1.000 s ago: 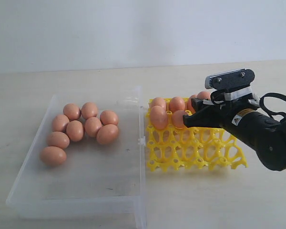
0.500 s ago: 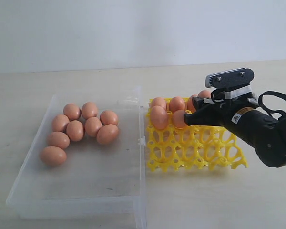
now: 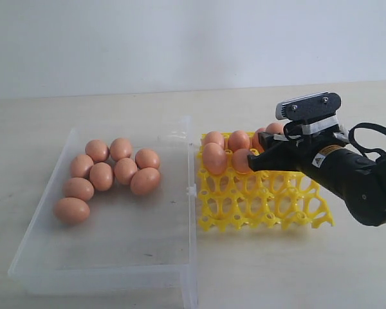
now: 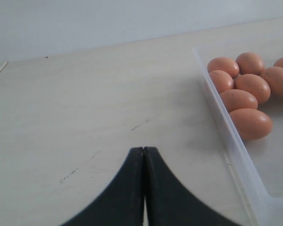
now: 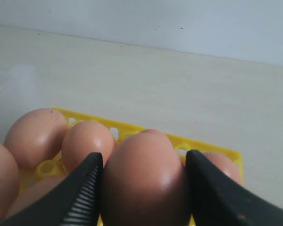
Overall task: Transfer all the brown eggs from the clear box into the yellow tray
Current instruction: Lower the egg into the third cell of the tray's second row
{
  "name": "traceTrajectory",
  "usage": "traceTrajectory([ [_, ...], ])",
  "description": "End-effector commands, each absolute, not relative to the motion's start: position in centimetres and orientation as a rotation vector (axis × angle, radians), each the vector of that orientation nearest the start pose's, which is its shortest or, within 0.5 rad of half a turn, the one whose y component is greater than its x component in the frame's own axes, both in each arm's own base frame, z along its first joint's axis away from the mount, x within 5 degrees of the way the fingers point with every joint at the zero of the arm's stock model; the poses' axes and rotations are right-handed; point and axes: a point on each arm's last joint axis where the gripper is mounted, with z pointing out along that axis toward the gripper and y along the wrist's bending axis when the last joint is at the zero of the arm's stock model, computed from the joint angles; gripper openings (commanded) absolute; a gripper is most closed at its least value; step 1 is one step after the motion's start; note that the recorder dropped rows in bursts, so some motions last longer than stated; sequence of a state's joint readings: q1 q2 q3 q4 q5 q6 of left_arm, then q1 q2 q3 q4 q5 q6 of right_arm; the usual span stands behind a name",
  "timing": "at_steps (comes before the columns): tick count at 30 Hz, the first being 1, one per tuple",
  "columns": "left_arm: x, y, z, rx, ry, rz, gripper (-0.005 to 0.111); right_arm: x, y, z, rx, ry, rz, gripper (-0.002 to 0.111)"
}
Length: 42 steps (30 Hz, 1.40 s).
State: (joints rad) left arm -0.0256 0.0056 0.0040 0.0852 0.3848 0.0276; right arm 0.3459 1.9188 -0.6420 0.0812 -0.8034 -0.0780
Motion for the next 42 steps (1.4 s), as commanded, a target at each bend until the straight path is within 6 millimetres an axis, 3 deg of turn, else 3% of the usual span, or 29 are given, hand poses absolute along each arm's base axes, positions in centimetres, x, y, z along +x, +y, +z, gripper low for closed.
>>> traceTrajectory([
  [1, 5.3, 0.1, 17.9, 0.1, 1.859, 0.075, 0.0, 31.4, 10.7, 11.7, -0.334, 1.925, 0.153, 0.005],
  [10, 5.3, 0.1, 17.9, 0.1, 1.859, 0.075, 0.0, 31.4, 10.7, 10.4, -0.356, 1.967, 0.143, 0.008],
  [26, 5.3, 0.1, 17.9, 0.1, 1.859, 0.075, 0.0, 32.7, 11.3, 10.2, -0.41, 1.99, 0.121, 0.008],
  [39, 5.3, 0.1, 17.9, 0.1, 1.859, 0.075, 0.0, 32.5, 11.2, 9.8, -0.421, 2.028, 0.12, 0.008],
  [42, 5.3, 0.1, 17.9, 0.1, 1.859, 0.075, 0.0, 32.5, 11.2, 9.8, -0.425, 2.027, 0.121, 0.013],
])
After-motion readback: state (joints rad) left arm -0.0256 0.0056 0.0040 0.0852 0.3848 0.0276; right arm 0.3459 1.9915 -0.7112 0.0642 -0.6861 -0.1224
